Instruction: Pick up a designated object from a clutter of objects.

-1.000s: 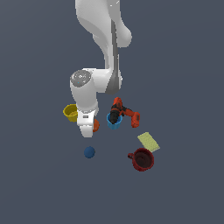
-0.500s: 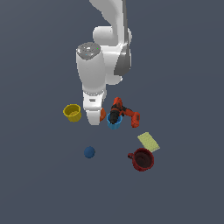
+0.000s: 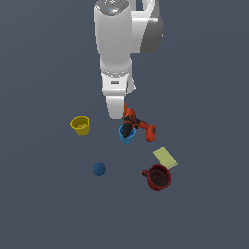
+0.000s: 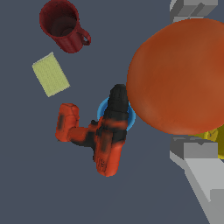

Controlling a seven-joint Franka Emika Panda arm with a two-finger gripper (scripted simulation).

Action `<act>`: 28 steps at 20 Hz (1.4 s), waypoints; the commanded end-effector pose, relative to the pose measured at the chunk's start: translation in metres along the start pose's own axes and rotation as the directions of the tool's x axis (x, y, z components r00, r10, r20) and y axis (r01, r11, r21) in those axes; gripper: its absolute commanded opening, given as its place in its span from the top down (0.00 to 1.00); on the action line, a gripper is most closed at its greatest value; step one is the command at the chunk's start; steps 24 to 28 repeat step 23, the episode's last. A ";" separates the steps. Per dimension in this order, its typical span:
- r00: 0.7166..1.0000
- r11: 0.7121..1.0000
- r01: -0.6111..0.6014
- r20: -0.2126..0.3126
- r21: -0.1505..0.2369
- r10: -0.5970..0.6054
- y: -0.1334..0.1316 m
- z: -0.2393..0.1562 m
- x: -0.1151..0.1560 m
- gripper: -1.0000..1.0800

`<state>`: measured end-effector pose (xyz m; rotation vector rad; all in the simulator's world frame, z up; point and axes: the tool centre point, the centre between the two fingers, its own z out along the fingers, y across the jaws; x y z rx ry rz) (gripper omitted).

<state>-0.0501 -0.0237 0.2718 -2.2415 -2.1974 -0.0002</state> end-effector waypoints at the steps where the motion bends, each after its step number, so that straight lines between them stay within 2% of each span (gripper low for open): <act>1: 1.000 1.000 0.000 -0.001 -0.002 0.000 -0.004 -0.024 0.011 1.00; 8: 1.000 1.000 -0.001 -0.001 -0.002 0.001 -0.014 -0.082 0.035 1.00; 14: 1.000 1.000 -0.003 0.001 -0.002 0.003 -0.018 -0.116 0.048 1.00; 20: 1.000 1.000 -0.005 0.002 -0.002 0.005 -0.019 -0.133 0.055 1.00; 28: 1.000 1.000 -0.006 0.002 -0.002 0.006 -0.019 -0.136 0.055 1.00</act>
